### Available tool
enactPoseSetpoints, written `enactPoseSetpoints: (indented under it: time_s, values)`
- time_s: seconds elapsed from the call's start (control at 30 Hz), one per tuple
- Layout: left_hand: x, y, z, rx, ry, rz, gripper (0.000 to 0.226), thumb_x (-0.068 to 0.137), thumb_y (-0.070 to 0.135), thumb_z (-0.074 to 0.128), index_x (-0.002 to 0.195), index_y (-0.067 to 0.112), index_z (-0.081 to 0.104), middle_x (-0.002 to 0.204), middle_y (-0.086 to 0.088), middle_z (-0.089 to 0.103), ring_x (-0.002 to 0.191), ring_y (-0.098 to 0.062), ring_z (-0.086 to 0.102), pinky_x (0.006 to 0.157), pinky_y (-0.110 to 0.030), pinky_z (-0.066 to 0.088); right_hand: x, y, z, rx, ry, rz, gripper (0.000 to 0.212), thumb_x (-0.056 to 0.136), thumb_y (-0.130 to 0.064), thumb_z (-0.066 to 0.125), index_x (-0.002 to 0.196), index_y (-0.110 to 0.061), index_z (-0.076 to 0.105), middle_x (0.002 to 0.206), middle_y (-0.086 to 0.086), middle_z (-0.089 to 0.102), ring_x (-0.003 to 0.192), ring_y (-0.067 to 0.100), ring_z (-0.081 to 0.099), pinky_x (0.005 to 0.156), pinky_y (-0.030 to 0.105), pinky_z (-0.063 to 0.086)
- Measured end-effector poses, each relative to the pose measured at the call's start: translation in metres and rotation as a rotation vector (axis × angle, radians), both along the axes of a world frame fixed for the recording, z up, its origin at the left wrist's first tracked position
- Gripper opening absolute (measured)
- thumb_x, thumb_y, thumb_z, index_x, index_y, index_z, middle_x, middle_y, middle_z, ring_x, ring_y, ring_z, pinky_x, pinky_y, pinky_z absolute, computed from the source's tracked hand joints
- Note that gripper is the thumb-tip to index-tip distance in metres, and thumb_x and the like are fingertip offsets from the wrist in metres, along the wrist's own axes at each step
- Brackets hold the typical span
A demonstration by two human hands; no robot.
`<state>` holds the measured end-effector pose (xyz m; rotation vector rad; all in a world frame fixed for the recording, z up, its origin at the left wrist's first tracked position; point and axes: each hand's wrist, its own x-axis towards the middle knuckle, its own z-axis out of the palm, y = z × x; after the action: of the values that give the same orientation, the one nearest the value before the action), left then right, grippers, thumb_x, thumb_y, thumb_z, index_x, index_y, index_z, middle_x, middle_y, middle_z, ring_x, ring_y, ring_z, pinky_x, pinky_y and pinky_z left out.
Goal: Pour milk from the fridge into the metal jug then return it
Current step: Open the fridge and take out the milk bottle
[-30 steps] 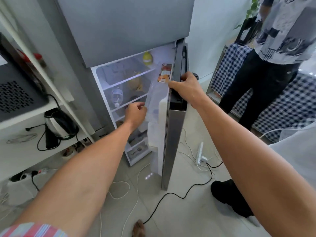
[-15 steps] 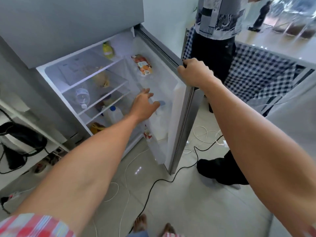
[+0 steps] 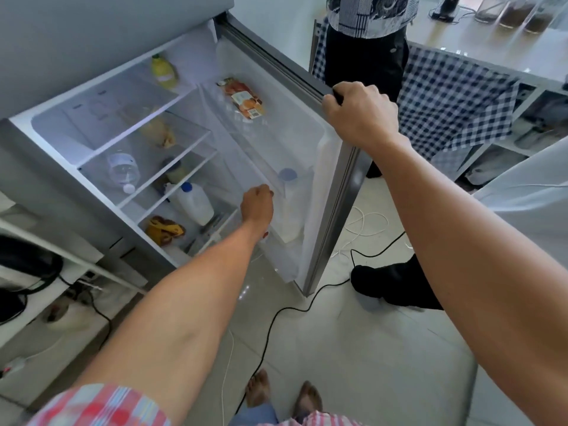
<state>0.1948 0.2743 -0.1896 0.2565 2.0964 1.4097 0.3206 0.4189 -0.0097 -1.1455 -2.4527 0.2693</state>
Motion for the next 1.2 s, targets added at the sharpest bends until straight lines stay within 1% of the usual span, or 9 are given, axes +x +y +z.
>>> enactPoseSetpoints:
  time_s: [0.13, 0.2, 0.27, 0.43, 0.6, 0.73, 0.83, 1.0, 1.2]
  values:
    - [0.017, 0.008, -0.007, 0.003, -0.293, -0.055, 0.089, 0.087, 0.079, 0.026, 0.102, 0.006, 0.073, 0.104, -0.012, 0.074, 0.091, -0.029, 0.069, 0.083, -0.033, 0.054, -0.002, 0.001, -0.004, 0.017, 0.006, -0.009, 0.036, 0.097, -0.043, 0.038, 0.093, -0.017, 0.063, 0.086, 0.006, 0.064, 0.083, 0.036, 0.055, 0.075, 0.041, 0.036]
    - [0.022, 0.013, -0.007, 0.097, -0.399, -0.057, 0.077, 0.096, 0.072, 0.027, 0.096, 0.01, 0.072, 0.088, -0.009, 0.074, 0.07, -0.02, 0.066, 0.059, -0.021, 0.052, -0.004, 0.002, -0.005, 0.029, 0.011, -0.015, 0.037, 0.096, -0.043, 0.037, 0.092, -0.017, 0.063, 0.085, 0.006, 0.065, 0.082, 0.036, 0.056, 0.075, 0.041, 0.036]
    - [0.021, 0.015, -0.009, 0.18, -0.465, -0.011, 0.065, 0.095, 0.07, 0.037, 0.082, 0.015, 0.07, 0.071, -0.005, 0.067, 0.059, -0.017, 0.058, 0.051, -0.018, 0.046, -0.005, 0.003, -0.007, 0.04, 0.012, -0.021, 0.037, 0.095, -0.044, 0.037, 0.091, -0.018, 0.063, 0.084, 0.006, 0.066, 0.081, 0.036, 0.057, 0.075, 0.041, 0.036]
    - [0.027, 0.003, -0.019, 0.29, -0.539, 0.317, 0.085, 0.072, 0.091, 0.049, 0.116, 0.021, 0.067, 0.106, -0.005, 0.069, 0.078, -0.016, 0.058, 0.078, -0.03, 0.051, -0.007, 0.001, -0.006, 0.04, 0.019, -0.026, 0.039, 0.094, -0.046, 0.037, 0.094, -0.019, 0.065, 0.084, 0.005, 0.067, 0.081, 0.035, 0.06, 0.075, 0.04, 0.038]
    - [0.025, -0.018, -0.019, 0.337, -0.555, 0.469, 0.073, 0.064, 0.09, 0.06, 0.094, 0.024, 0.06, 0.085, -0.005, 0.058, 0.083, -0.022, 0.055, 0.089, -0.035, 0.049, -0.008, -0.005, -0.005, 0.034, 0.015, -0.034, 0.039, 0.094, -0.044, 0.037, 0.095, -0.018, 0.066, 0.085, 0.006, 0.067, 0.08, 0.036, 0.058, 0.074, 0.04, 0.037]
    - [0.023, -0.031, 0.001, 0.432, -0.491, 0.589, 0.061, 0.075, 0.08, 0.063, 0.092, 0.022, 0.06, 0.084, -0.003, 0.064, 0.076, -0.019, 0.063, 0.078, -0.034, 0.054, -0.007, -0.012, -0.002, 0.02, 0.012, -0.029, 0.038, 0.097, -0.042, 0.038, 0.098, -0.016, 0.067, 0.087, 0.005, 0.065, 0.08, 0.033, 0.055, 0.075, 0.039, 0.036]
    - [0.016, -0.041, 0.018, 0.451, -0.427, 0.618, 0.08, 0.065, 0.092, 0.057, 0.097, 0.02, 0.07, 0.096, -0.007, 0.076, 0.088, -0.026, 0.074, 0.08, -0.04, 0.061, -0.007, -0.017, 0.0, 0.007, 0.009, -0.028, 0.038, 0.096, -0.042, 0.037, 0.096, -0.016, 0.065, 0.088, 0.006, 0.065, 0.08, 0.035, 0.057, 0.073, 0.04, 0.038]
    - [0.009, -0.056, 0.045, 0.355, -0.109, 0.583, 0.058, 0.088, 0.077, 0.051, 0.07, 0.022, 0.054, 0.072, -0.001, 0.061, 0.072, -0.018, 0.063, 0.076, -0.038, 0.057, -0.005, -0.024, 0.003, -0.011, 0.002, -0.016, 0.033, 0.098, -0.04, 0.036, 0.093, -0.016, 0.059, 0.093, 0.007, 0.063, 0.084, 0.036, 0.057, 0.075, 0.041, 0.04]
    - [0.004, -0.073, 0.068, 0.194, 0.153, 0.529, 0.059, 0.091, 0.075, 0.049, 0.105, 0.019, 0.061, 0.085, 0.007, 0.059, 0.07, 0.001, 0.05, 0.056, -0.016, 0.034, -0.007, -0.039, 0.005, -0.03, -0.01, 0.013, 0.041, 0.103, -0.038, 0.034, 0.11, -0.011, 0.065, 0.097, 0.009, 0.059, 0.084, 0.033, 0.052, 0.077, 0.04, 0.039]
